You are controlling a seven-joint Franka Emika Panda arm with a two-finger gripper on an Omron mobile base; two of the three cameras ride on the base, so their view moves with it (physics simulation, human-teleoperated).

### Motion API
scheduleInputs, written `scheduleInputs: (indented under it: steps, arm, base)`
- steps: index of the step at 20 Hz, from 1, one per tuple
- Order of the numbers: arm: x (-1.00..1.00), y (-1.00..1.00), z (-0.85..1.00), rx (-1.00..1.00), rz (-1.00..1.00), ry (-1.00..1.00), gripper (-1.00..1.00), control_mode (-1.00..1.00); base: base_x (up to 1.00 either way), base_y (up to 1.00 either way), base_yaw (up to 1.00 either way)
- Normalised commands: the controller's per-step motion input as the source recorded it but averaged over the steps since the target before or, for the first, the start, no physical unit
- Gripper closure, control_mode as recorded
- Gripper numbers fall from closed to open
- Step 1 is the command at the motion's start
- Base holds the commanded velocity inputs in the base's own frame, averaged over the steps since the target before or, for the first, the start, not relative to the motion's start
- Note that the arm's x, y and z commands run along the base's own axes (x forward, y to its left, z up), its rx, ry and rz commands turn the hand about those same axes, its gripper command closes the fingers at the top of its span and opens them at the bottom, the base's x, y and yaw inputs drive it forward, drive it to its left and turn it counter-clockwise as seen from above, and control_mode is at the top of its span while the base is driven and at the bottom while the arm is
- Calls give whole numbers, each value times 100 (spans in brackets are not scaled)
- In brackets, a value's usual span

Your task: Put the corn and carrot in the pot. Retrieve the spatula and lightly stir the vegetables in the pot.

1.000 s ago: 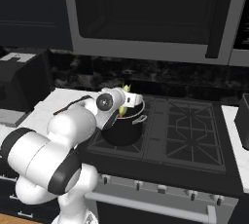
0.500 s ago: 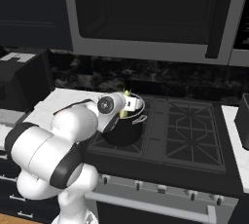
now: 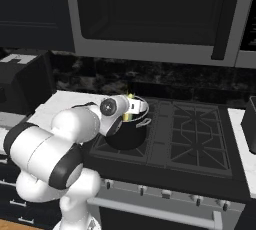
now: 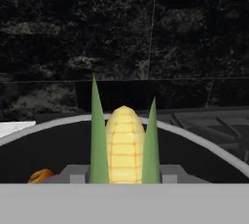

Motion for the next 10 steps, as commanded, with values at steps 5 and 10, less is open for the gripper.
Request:
scheduleInputs:
  steps: [5,10]
  arm:
    - [0,0,14,-4,0,0,-100,-100]
    - [-16,1,86,-1,0,1,-100,-100]
  base:
    - [0,0,0]
    - [0,0,0]
